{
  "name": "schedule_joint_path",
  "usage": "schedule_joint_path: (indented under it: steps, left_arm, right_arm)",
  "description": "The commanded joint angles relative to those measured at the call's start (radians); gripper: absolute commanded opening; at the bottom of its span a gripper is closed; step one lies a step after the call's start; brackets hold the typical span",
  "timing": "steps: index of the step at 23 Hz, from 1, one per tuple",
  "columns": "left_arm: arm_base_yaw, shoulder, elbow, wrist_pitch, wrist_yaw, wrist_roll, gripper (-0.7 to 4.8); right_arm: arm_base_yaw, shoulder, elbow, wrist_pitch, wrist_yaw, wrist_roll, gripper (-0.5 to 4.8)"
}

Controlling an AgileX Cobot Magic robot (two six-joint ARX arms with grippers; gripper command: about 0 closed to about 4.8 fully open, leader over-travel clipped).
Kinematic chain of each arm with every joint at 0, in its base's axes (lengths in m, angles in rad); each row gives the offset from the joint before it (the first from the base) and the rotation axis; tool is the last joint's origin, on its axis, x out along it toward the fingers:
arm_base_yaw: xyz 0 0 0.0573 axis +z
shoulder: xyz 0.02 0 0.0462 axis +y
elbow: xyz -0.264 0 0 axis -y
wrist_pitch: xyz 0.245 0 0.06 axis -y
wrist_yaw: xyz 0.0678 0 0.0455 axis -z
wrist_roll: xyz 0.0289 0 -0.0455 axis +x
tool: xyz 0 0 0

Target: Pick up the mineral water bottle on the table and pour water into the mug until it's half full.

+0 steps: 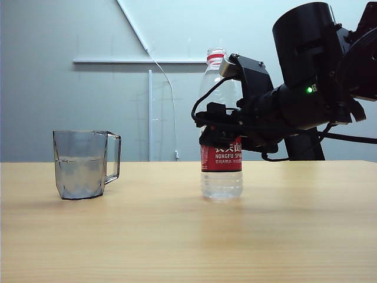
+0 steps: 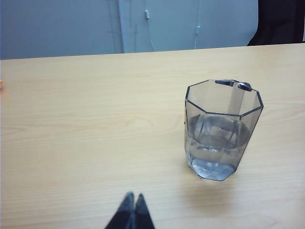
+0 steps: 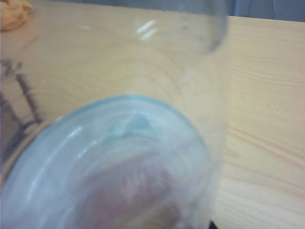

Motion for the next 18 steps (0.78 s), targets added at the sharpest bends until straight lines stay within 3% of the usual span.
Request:
schedule_joint_path:
  steps: [1,3,8,18]
  left_arm:
    - [0.0,0.002,0.002,0.013,0.003,-0.003,-0.02]
    - [0.0,0.002,0.002,0.013,0.003,-0.003,-0.02]
    - [0.0,0.002,0.002,0.013,0.004,-0.003,-0.02]
    - [0.0,0.002,0.002,0.013,0.004,-0.003,-0.02]
  right_arm:
    - [0.002,-0.005,0.005,-0.016,0.001,0.002,3.28]
    - [0.002,-0.006,0.005,-0.016,0.001,0.002,3.98]
    - [0.002,-0.01,0.005,-0.04,0.0,0.003,4.72]
    - [0.008,-0.1,-0.003,-0.125,0.001,0.002,4.79]
